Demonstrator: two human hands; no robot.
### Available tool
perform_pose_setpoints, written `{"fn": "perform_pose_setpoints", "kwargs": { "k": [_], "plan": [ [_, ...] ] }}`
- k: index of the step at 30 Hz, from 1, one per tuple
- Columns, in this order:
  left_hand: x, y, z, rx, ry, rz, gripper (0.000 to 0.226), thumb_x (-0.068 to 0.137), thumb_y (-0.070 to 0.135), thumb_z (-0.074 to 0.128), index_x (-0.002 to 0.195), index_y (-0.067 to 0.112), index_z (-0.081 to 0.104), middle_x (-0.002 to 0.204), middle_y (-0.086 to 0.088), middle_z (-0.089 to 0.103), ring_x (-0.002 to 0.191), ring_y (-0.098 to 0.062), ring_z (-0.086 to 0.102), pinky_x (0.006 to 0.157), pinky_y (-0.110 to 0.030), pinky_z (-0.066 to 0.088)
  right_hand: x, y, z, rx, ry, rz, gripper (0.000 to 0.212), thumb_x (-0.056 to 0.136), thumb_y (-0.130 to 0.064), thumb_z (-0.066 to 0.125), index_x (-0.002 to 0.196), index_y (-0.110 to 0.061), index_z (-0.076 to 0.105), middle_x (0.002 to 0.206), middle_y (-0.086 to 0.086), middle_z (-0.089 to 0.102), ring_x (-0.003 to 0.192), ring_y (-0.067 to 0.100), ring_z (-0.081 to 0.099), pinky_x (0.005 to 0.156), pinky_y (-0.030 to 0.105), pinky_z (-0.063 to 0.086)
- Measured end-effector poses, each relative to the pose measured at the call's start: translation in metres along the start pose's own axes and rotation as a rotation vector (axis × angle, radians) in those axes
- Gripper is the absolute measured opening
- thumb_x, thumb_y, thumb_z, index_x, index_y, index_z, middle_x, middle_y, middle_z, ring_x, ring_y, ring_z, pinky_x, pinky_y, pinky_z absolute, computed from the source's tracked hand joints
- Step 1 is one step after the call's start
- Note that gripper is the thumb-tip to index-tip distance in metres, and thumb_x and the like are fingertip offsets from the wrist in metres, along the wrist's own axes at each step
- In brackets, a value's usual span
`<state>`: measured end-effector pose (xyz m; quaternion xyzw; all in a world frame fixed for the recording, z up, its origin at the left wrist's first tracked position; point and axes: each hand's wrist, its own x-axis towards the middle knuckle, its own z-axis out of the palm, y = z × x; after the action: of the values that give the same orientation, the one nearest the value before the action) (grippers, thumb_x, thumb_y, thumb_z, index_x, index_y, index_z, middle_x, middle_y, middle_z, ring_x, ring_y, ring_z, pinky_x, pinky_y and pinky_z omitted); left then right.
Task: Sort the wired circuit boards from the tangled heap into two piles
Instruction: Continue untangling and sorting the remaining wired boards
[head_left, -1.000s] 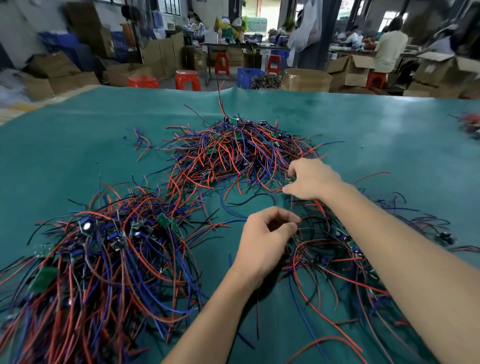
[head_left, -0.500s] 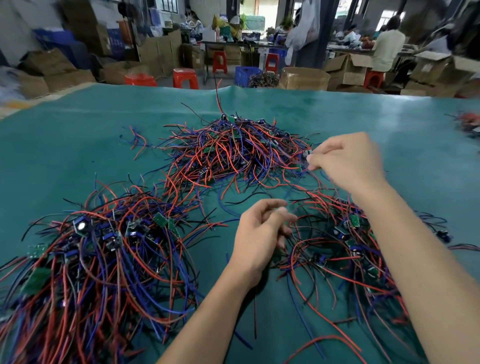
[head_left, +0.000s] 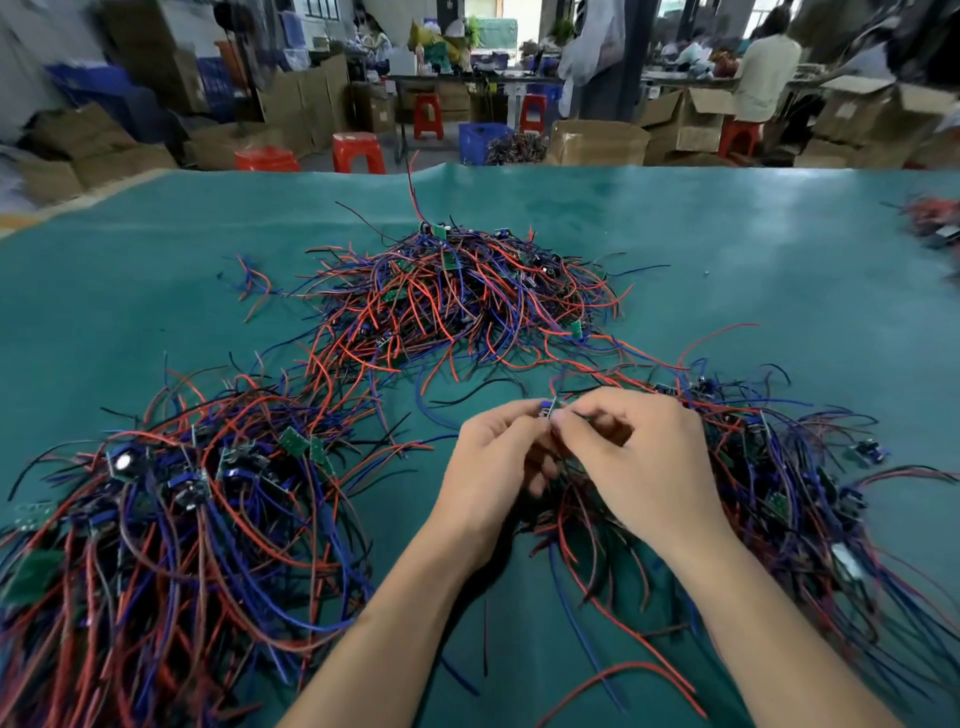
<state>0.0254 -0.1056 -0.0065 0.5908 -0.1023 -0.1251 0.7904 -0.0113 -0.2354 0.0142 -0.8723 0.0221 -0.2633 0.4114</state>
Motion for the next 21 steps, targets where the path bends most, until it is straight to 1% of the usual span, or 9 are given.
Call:
{"fn": "perform_pose_setpoints", "kwargs": {
  "k": [3,5,8,9,12,14,16,19,21],
  "plan": [
    [-0.0022,0.0017,0.0008,0.028,-0.073,-0.001,0.026,0.08,0.023,0.05,0.079,0.018,0.075,0.061,-0.007,0.054,0.049,-0.013,0.044,0.039,-0.02,0.032,0.0003,0.0031,0.0026,0.03,0.009,0.067,0.019,0.082,-0.027,0.082,0.07,-0.019,0.069,0.059,-0.008,0.067,0.056,0.009,0.06,0.06,0.024,0.047],
    [-0.003,0.0026,0.0006,0.033,-0.088,0.004,0.023,0.085,0.029,0.054,0.08,0.018,0.074,0.062,-0.006,0.057,0.047,-0.011,0.043,0.038,-0.019,0.031,0.0015,0.0052,0.0037,0.106,0.023,0.131,0.021,0.078,-0.026,0.084,0.07,-0.02,0.065,0.059,-0.011,0.065,0.054,0.005,0.055,0.058,0.021,0.044],
    [-0.0047,0.0028,-0.001,0.047,-0.113,0.024,0.023,0.096,0.031,0.058,0.088,0.013,0.069,0.062,-0.002,0.06,0.047,-0.009,0.045,0.039,-0.017,0.032,0.0033,0.0094,0.0044,0.293,0.012,0.302,0.026,0.069,-0.04,0.084,0.077,-0.019,0.071,0.066,-0.005,0.068,0.062,0.009,0.059,0.063,0.03,0.048],
    [-0.0053,0.0029,-0.0013,0.045,-0.125,0.037,0.024,0.095,0.033,0.058,0.088,0.014,0.07,0.063,-0.002,0.06,0.049,-0.009,0.045,0.04,-0.016,0.032,0.0033,0.0094,0.0042,0.367,-0.016,0.346,0.028,0.067,-0.043,0.082,0.08,-0.019,0.074,0.068,-0.004,0.069,0.063,0.009,0.059,0.06,0.028,0.047],
    [-0.0083,0.0061,-0.0005,0.045,-0.155,0.074,0.026,0.093,0.038,0.055,0.085,0.019,0.071,0.067,-0.004,0.061,0.051,-0.007,0.047,0.043,-0.016,0.033,0.0022,0.0085,0.0037,0.559,-0.126,0.356,0.011,0.082,-0.028,0.081,0.084,-0.017,0.08,0.063,-0.007,0.067,0.056,0.004,0.055,0.05,0.014,0.037],
    [-0.0095,0.0073,0.0003,0.062,-0.173,0.076,0.028,0.093,0.039,0.053,0.08,0.023,0.072,0.069,-0.004,0.064,0.053,-0.007,0.049,0.044,-0.017,0.033,0.0009,0.0074,0.0031,0.662,-0.186,0.354,0.009,0.09,-0.02,0.075,0.089,-0.012,0.079,0.06,-0.002,0.062,0.053,0.01,0.052,0.046,0.017,0.03],
    [-0.009,0.0073,0.0004,0.072,-0.184,0.067,0.03,0.093,0.038,0.052,0.075,0.025,0.072,0.069,-0.003,0.066,0.053,-0.006,0.05,0.045,-0.017,0.033,0.002,0.0072,0.0026,0.725,-0.204,0.389,0.01,0.091,-0.02,0.074,0.093,-0.013,0.081,0.063,0.002,0.062,0.052,0.013,0.05,0.046,0.02,0.029],
    [-0.0082,0.0075,0.0004,0.056,-0.19,0.035,0.028,0.091,0.038,0.053,0.077,0.024,0.072,0.067,-0.006,0.065,0.052,-0.009,0.05,0.044,-0.017,0.035,0.0044,0.0058,0.0005,0.827,-0.224,0.441,0.014,0.082,-0.018,0.078,0.093,-0.01,0.082,0.074,0.01,0.068,0.055,0.021,0.053,0.051,0.026,0.033],
    [-0.0078,0.0066,-0.0002,0.06,-0.193,0.022,0.028,0.091,0.039,0.052,0.08,0.023,0.072,0.065,-0.007,0.064,0.052,-0.009,0.05,0.043,-0.017,0.035,0.0054,0.0059,-0.0015,0.904,-0.266,0.454,0.022,0.073,-0.023,0.08,0.088,-0.007,0.081,0.076,0.019,0.065,0.053,0.026,0.054,0.057,0.034,0.031]
  ]
}}
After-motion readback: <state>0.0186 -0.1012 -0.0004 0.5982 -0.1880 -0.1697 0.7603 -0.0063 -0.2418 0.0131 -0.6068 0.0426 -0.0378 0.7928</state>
